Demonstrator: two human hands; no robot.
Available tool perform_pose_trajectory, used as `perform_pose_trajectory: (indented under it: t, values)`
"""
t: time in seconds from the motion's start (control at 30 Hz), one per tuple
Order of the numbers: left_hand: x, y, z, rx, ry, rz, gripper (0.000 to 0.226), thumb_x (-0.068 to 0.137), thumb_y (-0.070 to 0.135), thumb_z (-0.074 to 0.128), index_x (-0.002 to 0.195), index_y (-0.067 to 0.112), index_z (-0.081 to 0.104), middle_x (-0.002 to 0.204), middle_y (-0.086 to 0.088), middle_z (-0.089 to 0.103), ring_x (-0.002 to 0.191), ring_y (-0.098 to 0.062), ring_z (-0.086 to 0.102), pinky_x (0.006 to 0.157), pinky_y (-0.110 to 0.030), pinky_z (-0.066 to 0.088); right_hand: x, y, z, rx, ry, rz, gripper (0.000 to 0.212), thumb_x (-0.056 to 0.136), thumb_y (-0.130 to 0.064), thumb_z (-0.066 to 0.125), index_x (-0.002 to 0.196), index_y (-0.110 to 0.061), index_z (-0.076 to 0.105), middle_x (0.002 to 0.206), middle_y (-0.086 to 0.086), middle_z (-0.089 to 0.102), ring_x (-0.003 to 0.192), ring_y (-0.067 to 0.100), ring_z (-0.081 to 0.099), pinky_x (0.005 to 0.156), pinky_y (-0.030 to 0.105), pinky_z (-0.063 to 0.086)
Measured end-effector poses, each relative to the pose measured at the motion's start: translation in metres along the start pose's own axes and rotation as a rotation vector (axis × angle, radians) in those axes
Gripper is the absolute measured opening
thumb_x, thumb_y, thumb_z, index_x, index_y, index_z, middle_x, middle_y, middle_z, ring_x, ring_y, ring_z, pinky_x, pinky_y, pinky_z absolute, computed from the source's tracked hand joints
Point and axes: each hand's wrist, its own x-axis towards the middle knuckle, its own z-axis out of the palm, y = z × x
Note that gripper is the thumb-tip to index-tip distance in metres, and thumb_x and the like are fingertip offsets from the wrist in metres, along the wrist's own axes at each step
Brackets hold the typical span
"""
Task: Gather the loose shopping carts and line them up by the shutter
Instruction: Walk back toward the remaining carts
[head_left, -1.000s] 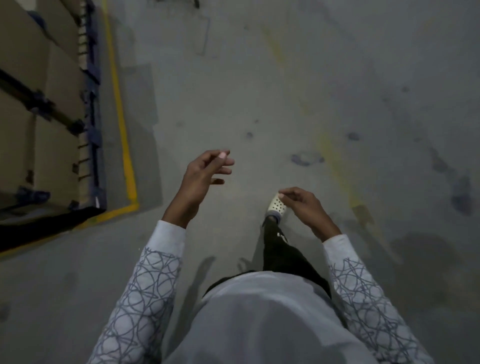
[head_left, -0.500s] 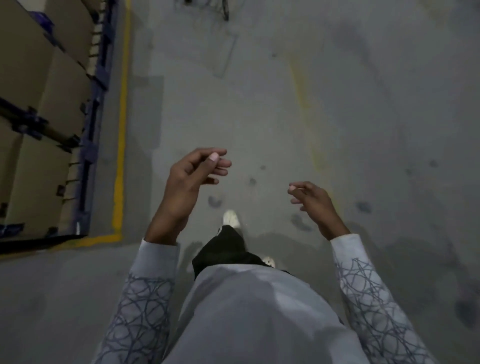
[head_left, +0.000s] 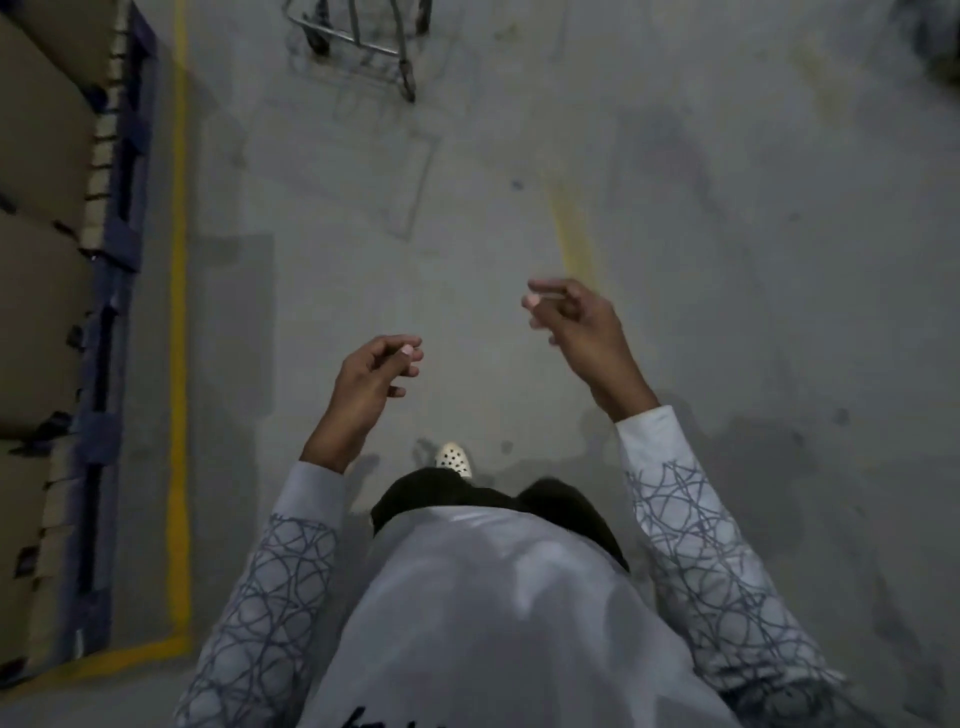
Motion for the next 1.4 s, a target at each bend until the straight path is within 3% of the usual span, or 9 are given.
perform_pose_trajectory:
  t: [0.23,0.53,0.73,0.9,1.07,1.2,1.4]
  values:
    - [0.153,0.104,0.0,0.062,-0.114,0.075,0.02,0.101,0.019,0.057,0.116,0.015,0.069,0.111,-0.008,0.072,0.094,-0.016,0.067,0.079,-0.036,0.049,0.132,-0.123,-0.016,0.051,0.093,-0.284,0.025,0.097,-0.032,0.068,0.12,-0.025,0.068,0.111,-0.004,0.076,0.107,0.012,0.07,0.092,0.034,0.055]
    - [0.335,0.157,0.033,0.048,-0.065,-0.025,0.019,0.1,0.017,0.058,0.114,0.015,0.07,0.109,-0.006,0.074,0.094,-0.018,0.067,0.08,-0.039,0.049,0.356,-0.129,-0.024,0.064,0.048,-0.193,0.024,0.096,-0.029,0.07,0.118,-0.022,0.07,0.106,-0.004,0.076,0.103,0.012,0.07,0.088,0.034,0.053]
    - [0.451,0.233,0.034,0.03,0.036,-0.005,0.022,0.102,0.015,0.055,0.119,0.009,0.068,0.109,-0.008,0.074,0.092,-0.018,0.067,0.078,-0.037,0.049,0.493,-0.237,-0.039,0.121,-0.009,-0.314,0.027,0.096,-0.033,0.069,0.12,-0.021,0.068,0.11,-0.001,0.076,0.103,0.015,0.07,0.084,0.031,0.052]
    - [0.531,0.276,0.026,-0.041,0.114,-0.012,0.022,0.102,0.017,0.056,0.118,0.011,0.068,0.108,-0.006,0.074,0.101,-0.031,0.068,0.079,-0.038,0.052,0.584,-0.304,-0.041,0.15,-0.087,-0.39,0.024,0.098,-0.033,0.067,0.12,-0.025,0.067,0.114,-0.003,0.074,0.107,0.016,0.069,0.087,0.033,0.056]
    - [0.634,0.318,0.017,-0.069,0.135,-0.012,0.02,0.1,0.017,0.058,0.116,0.014,0.07,0.106,-0.003,0.075,0.104,-0.03,0.068,0.078,-0.035,0.054,0.714,-0.283,-0.014,0.134,-0.092,-0.257,0.019,0.095,-0.029,0.069,0.114,-0.025,0.069,0.109,0.001,0.076,0.102,0.018,0.07,0.083,0.029,0.051]
    - [0.727,0.373,-0.006,-0.045,0.154,0.121,0.021,0.101,0.016,0.056,0.118,0.012,0.068,0.107,-0.004,0.075,0.101,-0.028,0.068,0.085,-0.046,0.052,0.828,-0.257,0.014,0.09,-0.08,-0.094,0.015,0.095,-0.026,0.071,0.11,-0.028,0.07,0.1,0.0,0.078,0.088,0.01,0.071,0.074,0.021,0.049]
    - [0.865,0.509,-0.041,-0.021,0.127,0.35,0.023,0.1,0.015,0.056,0.12,0.008,0.066,0.11,-0.008,0.073,0.099,-0.024,0.066,0.084,-0.044,0.05,0.981,-0.276,0.036,0.057,-0.003,0.022,0.016,0.095,-0.027,0.07,0.111,-0.025,0.071,0.096,0.002,0.076,0.084,0.01,0.072,0.069,0.017,0.047]
